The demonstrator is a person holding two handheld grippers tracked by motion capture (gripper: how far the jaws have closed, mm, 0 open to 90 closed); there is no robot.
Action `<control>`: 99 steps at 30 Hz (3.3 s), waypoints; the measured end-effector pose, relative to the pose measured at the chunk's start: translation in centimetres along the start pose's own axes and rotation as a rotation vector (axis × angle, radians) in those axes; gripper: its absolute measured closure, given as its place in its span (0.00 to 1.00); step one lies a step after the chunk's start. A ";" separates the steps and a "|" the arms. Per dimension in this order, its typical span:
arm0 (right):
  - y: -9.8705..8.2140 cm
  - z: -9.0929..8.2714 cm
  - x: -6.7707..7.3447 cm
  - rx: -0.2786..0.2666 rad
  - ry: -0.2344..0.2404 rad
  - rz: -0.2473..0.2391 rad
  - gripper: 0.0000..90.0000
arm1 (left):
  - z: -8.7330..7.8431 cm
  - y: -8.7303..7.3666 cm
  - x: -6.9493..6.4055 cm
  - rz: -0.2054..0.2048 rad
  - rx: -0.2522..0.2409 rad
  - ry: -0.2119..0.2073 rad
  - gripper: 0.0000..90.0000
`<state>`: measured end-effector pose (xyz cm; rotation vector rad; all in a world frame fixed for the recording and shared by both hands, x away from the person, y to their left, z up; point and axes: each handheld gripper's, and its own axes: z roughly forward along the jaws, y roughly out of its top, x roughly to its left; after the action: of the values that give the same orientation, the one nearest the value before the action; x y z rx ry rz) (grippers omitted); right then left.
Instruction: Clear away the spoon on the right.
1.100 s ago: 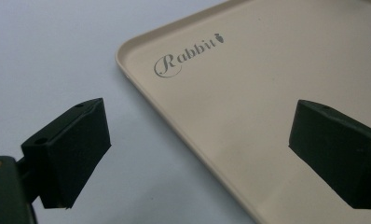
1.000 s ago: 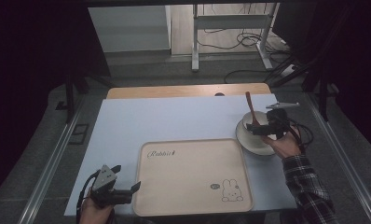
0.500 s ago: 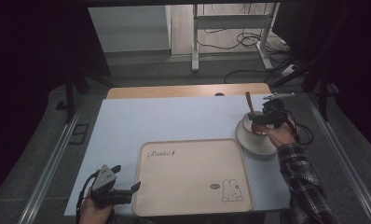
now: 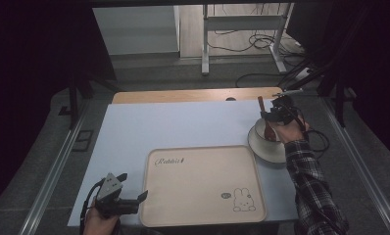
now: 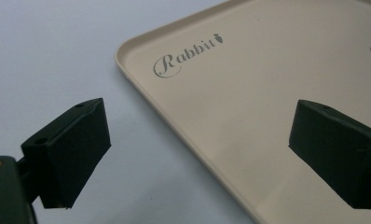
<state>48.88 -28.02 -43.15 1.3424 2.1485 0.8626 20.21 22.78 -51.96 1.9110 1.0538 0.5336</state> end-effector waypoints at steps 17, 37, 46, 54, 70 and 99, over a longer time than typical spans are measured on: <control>1.1 3.5 0.8 0.083 -0.065 -0.017 0.86 | 0.0 0.0 -0.1 0.007 0.004 0.002 0.06; 3.2 0.0 1.1 0.075 0.014 -0.020 0.87 | 0.1 0.0 -0.1 0.011 0.007 0.006 0.06; 4.2 -2.0 1.4 0.080 0.046 -0.034 0.87 | 0.1 0.0 -0.2 0.013 0.007 0.007 0.06; 4.7 -3.7 2.0 0.094 0.080 -0.050 0.87 | 0.1 0.0 -0.2 0.015 0.009 0.008 0.06; 3.4 -6.6 3.3 0.124 0.156 -0.087 0.87 | 0.1 0.0 -0.1 0.012 0.008 0.006 0.06; -2.1 -8.6 9.0 0.227 0.309 -0.139 0.87 | 0.1 0.0 -0.1 0.009 0.005 0.001 0.05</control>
<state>38.04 -22.82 -39.13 1.2068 2.6114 0.8354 20.21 22.67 -51.96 1.9206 1.0485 0.5373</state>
